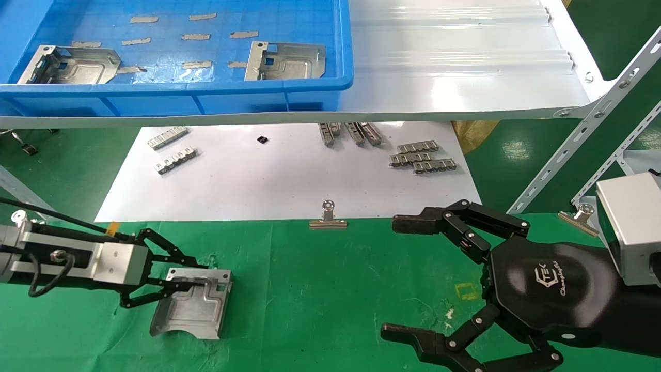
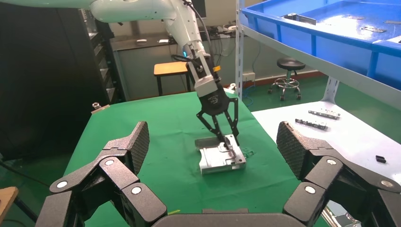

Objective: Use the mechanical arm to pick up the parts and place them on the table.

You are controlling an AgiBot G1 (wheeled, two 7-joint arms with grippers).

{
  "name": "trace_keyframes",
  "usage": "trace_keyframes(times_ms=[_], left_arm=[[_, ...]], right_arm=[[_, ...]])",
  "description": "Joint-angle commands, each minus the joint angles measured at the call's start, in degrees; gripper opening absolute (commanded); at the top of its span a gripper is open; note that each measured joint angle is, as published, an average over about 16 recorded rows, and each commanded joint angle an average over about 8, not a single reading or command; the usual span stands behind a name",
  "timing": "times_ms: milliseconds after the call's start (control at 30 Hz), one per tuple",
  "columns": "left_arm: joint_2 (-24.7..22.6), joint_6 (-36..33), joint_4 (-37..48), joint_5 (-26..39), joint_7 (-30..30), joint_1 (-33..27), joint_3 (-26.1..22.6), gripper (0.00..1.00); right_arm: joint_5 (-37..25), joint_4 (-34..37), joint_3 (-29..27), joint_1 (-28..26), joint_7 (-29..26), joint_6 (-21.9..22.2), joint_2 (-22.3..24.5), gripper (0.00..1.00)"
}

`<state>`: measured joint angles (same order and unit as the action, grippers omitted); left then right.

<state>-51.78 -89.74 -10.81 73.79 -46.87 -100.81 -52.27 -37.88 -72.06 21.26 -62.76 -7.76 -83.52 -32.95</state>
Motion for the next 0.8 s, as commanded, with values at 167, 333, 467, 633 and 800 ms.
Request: trace_keyframes(times_ms=[167,333,467,633,800], left_arm=[[-0.33,-0.69,3.13,-1.04,0.58,-1.0,0.23,1.0],[0.58,-1.51,6.25,-5.98,5.64,0.06,2.95,1.0],[1.49,-1.87,7.97,-9.69,9.41,2.26,5.03,1.0],[1.86,-1.94,8.53,-11.21,10.44,3.43,5.84,1.0],[1.78,-1.91,7.77,-10.72,10.1,3.13,5.66,1.0]], right_arm=[[0.0,0.0,0.0,0.0,0.0,0.0,0.0,1.0],[0.0,0.0,0.0,0.0,0.0,0.0,0.0,1.0],[0.01,0.01,0.0,0.01,0.0,0.01,0.0,1.0],[0.02,0.02,0.0,0.01,0.01,0.01,0.01,1.0],[0.02,0.02,0.0,0.01,0.01,0.01,0.01,1.0]])
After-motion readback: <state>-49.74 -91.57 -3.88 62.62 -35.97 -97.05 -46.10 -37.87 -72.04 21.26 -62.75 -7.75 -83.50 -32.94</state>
